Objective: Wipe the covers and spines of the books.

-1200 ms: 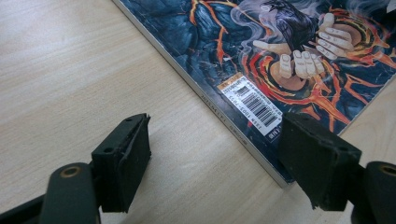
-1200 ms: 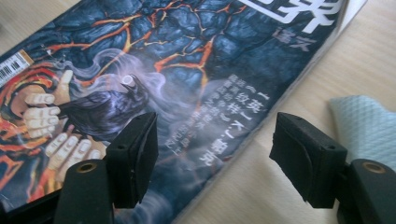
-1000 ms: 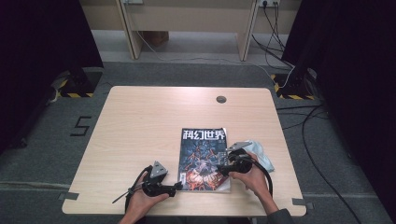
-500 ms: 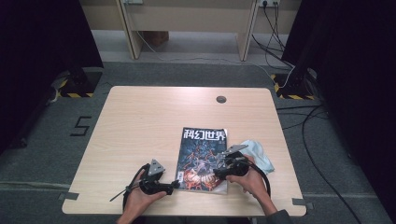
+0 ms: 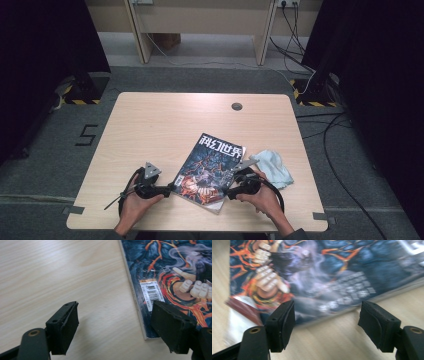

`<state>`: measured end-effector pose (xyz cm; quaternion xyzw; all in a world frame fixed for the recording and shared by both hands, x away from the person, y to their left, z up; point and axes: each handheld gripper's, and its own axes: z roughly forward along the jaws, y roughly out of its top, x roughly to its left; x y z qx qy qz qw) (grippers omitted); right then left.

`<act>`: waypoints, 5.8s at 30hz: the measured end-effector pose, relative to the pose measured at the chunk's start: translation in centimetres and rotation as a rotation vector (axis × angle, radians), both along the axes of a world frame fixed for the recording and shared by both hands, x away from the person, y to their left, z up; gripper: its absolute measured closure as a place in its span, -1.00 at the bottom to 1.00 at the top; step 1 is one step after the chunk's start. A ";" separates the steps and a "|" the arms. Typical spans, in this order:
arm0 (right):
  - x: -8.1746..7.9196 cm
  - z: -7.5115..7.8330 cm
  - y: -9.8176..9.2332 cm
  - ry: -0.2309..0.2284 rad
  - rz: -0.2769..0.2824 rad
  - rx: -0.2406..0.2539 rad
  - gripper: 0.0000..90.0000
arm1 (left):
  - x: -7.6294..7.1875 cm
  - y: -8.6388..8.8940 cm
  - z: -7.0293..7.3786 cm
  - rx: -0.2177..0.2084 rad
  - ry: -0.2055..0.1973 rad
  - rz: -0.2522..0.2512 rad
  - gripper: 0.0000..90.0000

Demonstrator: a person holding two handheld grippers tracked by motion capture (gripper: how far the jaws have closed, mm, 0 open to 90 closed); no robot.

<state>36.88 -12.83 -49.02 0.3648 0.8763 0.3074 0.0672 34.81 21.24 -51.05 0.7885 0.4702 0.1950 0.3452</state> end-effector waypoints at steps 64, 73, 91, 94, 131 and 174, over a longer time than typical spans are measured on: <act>1.0 0.8 -3.4 0.047 -0.022 0.011 -0.34 | 2.6 -1.8 0.1 -0.112 0.073 0.022 -0.50; 3.4 1.1 -3.5 0.004 -0.128 0.070 -0.38 | -1.2 -2.5 0.6 -0.096 0.108 -0.063 -0.48; 0.5 0.1 -1.5 0.008 -0.043 -0.052 -0.35 | -1.0 -1.8 0.4 -0.001 0.056 -0.082 -0.46; -0.5 0.1 -1.3 0.016 -0.040 -0.057 -0.35 | -0.7 -1.5 0.5 0.026 0.038 -0.074 -0.46; 7.1 -0.2 -1.5 -0.061 -0.118 0.016 -0.04 | -2.2 -2.4 1.0 -0.122 0.056 -0.057 -0.43; 0.1 -0.1 -2.1 0.031 -0.042 0.098 0.02 | -0.9 -5.3 0.2 -0.106 0.089 -0.087 -0.39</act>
